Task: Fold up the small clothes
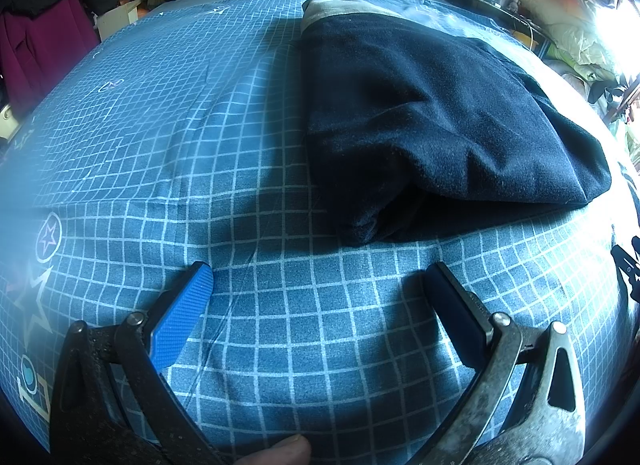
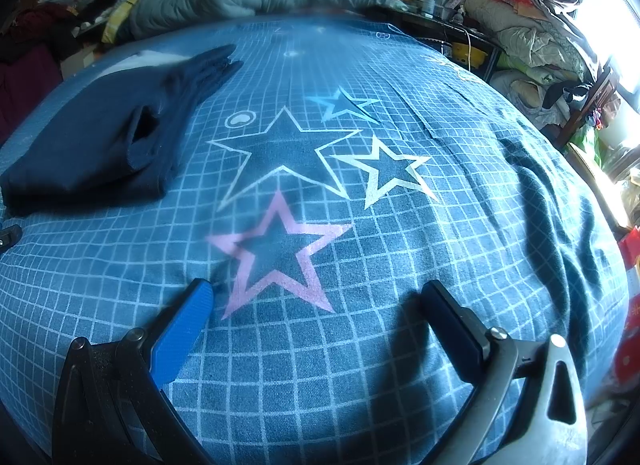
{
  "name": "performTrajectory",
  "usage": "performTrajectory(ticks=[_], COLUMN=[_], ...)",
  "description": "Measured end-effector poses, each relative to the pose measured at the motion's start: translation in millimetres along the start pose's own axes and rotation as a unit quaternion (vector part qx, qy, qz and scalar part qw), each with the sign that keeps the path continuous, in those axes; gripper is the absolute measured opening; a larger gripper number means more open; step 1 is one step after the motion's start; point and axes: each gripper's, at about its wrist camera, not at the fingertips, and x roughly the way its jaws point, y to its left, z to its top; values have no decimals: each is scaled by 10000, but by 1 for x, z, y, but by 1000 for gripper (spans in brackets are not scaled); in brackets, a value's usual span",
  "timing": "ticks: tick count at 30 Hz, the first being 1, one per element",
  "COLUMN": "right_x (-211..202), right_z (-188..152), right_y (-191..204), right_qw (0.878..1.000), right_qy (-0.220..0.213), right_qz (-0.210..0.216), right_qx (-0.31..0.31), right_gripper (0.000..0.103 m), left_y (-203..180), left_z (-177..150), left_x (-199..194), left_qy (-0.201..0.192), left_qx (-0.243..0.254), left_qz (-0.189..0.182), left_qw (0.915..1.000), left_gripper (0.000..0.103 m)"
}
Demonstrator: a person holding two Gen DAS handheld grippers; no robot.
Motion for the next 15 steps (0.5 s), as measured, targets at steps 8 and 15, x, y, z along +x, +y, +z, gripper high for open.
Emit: performTrajectory(ticks=[8, 15], right_x=[0, 0], right_z=[0, 0], right_y=[0, 0], right_qw=[10000, 10000], right_qy=[-8, -6], right_qz=[18, 18], right_qx=[11, 10], right_gripper=[103, 103], left_y=[0, 0], left_z=[0, 0], left_x=[0, 0], left_qy=[4, 5], left_qx=[0, 0], left_qz=[0, 2], left_qw=[10000, 10000], left_gripper=[103, 103])
